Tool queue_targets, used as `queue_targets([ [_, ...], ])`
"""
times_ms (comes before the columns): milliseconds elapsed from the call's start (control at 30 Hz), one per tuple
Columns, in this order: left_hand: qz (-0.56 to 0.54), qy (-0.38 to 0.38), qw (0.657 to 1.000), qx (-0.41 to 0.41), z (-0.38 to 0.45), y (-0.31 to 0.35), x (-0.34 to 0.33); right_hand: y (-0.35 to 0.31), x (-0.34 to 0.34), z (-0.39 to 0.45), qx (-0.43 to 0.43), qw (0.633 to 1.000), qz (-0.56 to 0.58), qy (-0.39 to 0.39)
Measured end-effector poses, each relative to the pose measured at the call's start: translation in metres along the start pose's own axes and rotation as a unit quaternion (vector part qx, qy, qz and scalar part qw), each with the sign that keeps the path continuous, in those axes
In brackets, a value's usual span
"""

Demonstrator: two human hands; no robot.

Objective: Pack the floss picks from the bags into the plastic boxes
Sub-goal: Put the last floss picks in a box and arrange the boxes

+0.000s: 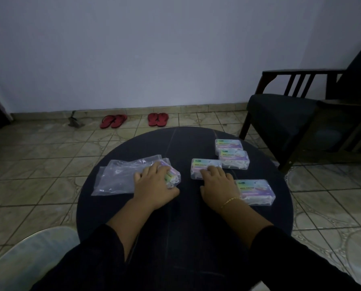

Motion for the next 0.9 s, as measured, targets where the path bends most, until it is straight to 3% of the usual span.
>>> queue_targets([
  [200, 0.022, -0.062, 0.997, 0.041, 0.024, -0.009, 0.007, -0.004, -0.009, 0.016, 0.01, 1.0, 0.025, -0.001],
  [300, 0.01, -0.049, 0.998, 0.039, 0.03, -0.007, 0.009, -0.005, -0.009, 0.026, 0.009, 1.0, 0.027, -0.014],
  [500, -0.033, 0.005, 0.993, 0.109, 0.064, -0.001, 0.017, -0.006, -0.006, 0.046, 0.015, 0.999, 0.02, -0.022],
  [600, -0.01, -0.009, 0.996, 0.084, 0.096, -0.004, 0.019, -0.008, -0.009, 0.063, 0.018, 1.0, 0.011, -0.014],
  [900, 0.08, -0.151, 0.985, -0.034, 0.163, -0.03, -0.019, -0.01, -0.027, 0.122, -0.004, 1.0, -0.002, -0.002],
])
Point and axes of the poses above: each hand's wrist, its own z-axis towards the middle knuckle, its own x-axis out of the back of the hand, y = z × x, the point moved 1 cm from there along z, towards the middle knuckle, and after that the axes turned 7 degrees about y, right-handed, at the moved point
